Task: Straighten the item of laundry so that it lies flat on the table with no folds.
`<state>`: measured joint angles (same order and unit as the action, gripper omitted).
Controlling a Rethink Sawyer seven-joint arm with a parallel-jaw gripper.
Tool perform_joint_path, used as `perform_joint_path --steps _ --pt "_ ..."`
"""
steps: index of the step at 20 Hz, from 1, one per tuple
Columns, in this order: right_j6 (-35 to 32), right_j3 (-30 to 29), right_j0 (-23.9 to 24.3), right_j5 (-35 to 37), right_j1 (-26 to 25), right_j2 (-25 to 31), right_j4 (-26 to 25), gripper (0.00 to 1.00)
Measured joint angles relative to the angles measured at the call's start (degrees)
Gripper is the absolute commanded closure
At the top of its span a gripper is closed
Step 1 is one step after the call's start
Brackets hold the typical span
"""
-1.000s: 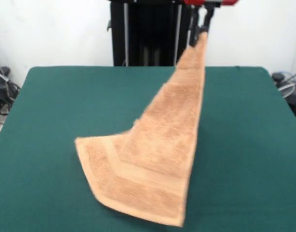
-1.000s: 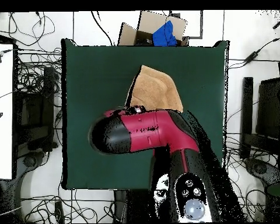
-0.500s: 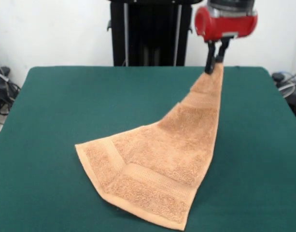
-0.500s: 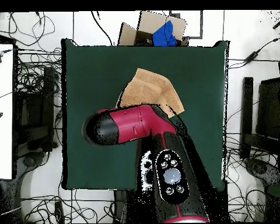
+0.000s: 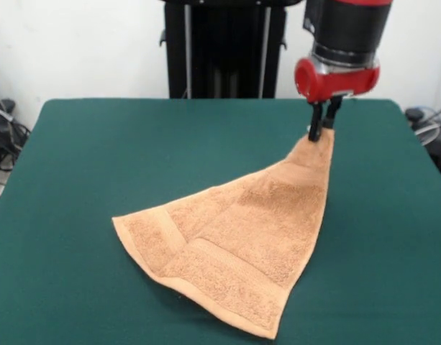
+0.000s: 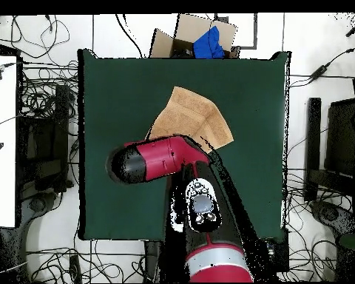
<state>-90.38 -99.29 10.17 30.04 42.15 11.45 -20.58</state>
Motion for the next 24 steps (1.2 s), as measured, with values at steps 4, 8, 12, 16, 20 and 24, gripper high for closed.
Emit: perform_joint_path --steps 4,8,12,16,20,24 --pt "-0.9 0.0 -2.2 -3.5 -1.7 -1.9 2.1 1.00" --pt "-1.5 0.0 -4.4 -5.1 -2.3 -3.3 4.5 1.00" --pt "-2.0 0.1 -6.6 -6.1 -2.6 -4.8 7.5 1.00" --pt "-2.8 0.1 -8.2 -6.7 -2.9 -6.0 10.1 1.00" --pt "-3.5 0.3 -10.1 -7.6 -3.5 -7.4 12.7 1.00" --pt "-4.1 1.1 -12.0 -9.2 -4.9 -9.0 15.4 1.00"
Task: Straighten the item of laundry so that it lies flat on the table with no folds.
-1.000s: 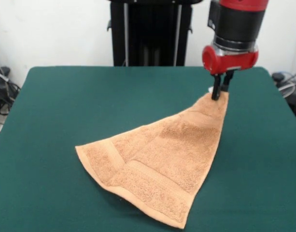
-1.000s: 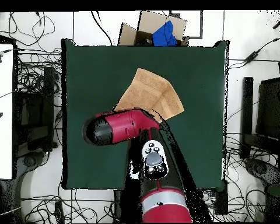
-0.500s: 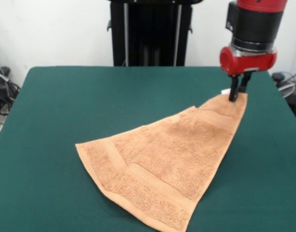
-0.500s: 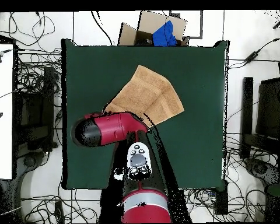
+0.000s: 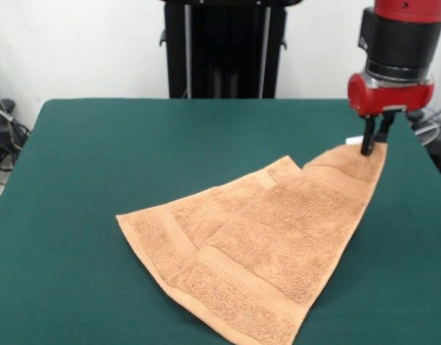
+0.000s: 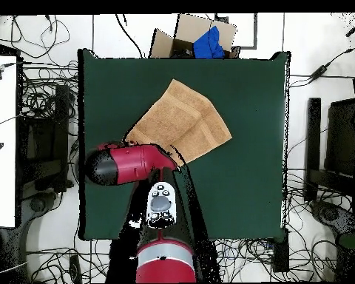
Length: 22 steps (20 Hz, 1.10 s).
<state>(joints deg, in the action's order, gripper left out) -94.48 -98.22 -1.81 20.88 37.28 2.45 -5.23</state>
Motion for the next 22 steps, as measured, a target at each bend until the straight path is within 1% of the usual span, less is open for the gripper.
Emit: perform_joint_path --steps 11,17,22 --pt "-2.5 0.7 -5.6 -5.9 -4.3 -4.3 8.9 1.00" --pt "-4.0 0.7 -8.6 -6.8 -6.1 -6.9 13.4 1.00" --pt "-4.4 0.7 -10.0 -7.6 -6.7 -7.6 16.1 1.00"
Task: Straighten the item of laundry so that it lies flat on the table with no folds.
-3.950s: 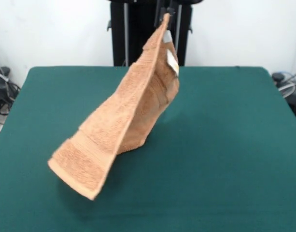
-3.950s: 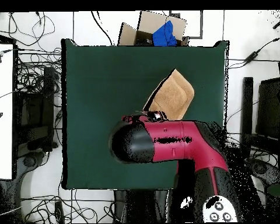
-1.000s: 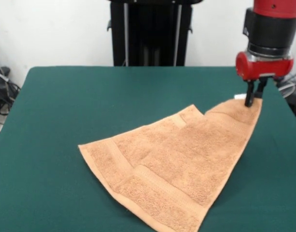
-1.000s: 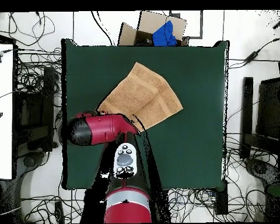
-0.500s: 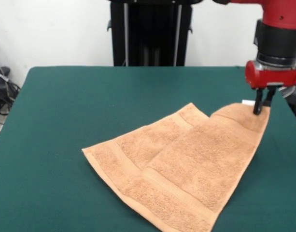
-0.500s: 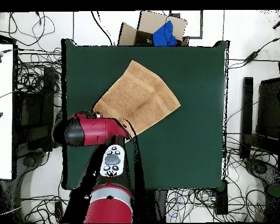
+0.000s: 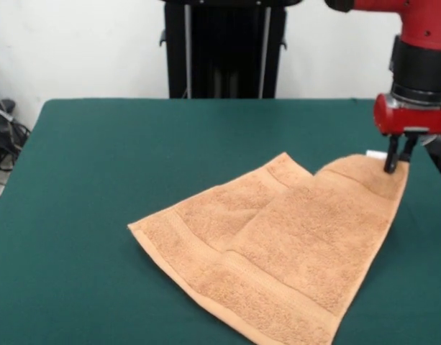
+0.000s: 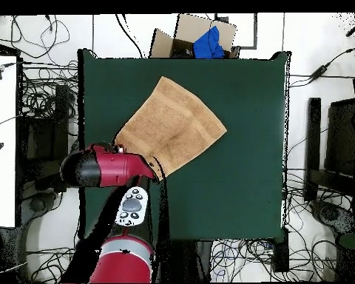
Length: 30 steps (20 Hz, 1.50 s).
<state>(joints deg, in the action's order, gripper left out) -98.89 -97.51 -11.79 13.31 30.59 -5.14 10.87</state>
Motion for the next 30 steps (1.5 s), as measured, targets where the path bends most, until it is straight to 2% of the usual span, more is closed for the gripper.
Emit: perform_joint_path --steps 18,30 --pt "0.0 0.4 -4.1 -2.3 -2.2 -3.3 11.3 1.00" --pt "-0.1 6.9 -11.6 -2.3 -8.5 -10.0 21.4 1.00"
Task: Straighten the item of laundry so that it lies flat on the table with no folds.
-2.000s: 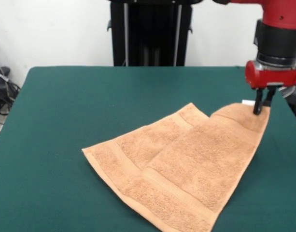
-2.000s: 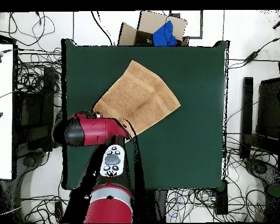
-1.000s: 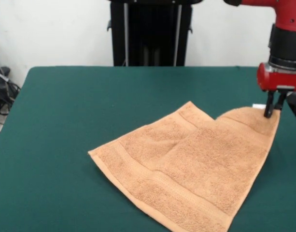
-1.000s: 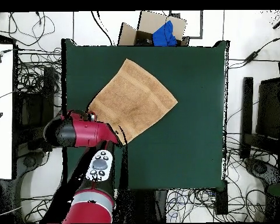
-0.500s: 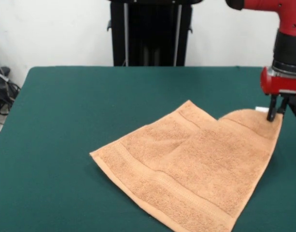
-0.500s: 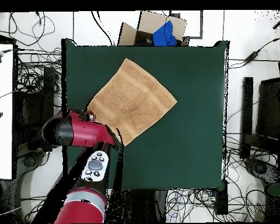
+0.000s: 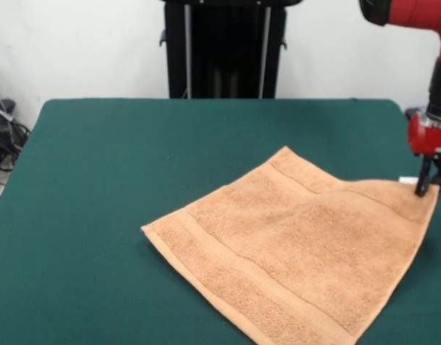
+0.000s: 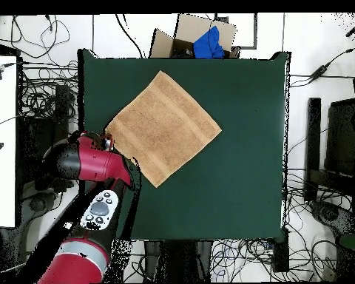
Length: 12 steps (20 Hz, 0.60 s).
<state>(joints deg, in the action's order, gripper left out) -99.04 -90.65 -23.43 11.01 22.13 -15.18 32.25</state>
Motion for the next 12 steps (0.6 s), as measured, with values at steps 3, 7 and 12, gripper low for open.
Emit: perform_joint_path --steps 3,7,12 --pt "-0.3 1.0 -1.1 0.0 -1.0 -1.1 1.7 1.00" --pt "-1.5 3.1 -2.9 0.0 -2.9 -3.4 5.2 1.00" --pt "-3.6 4.6 -3.2 0.0 -4.0 -4.4 7.6 0.00"
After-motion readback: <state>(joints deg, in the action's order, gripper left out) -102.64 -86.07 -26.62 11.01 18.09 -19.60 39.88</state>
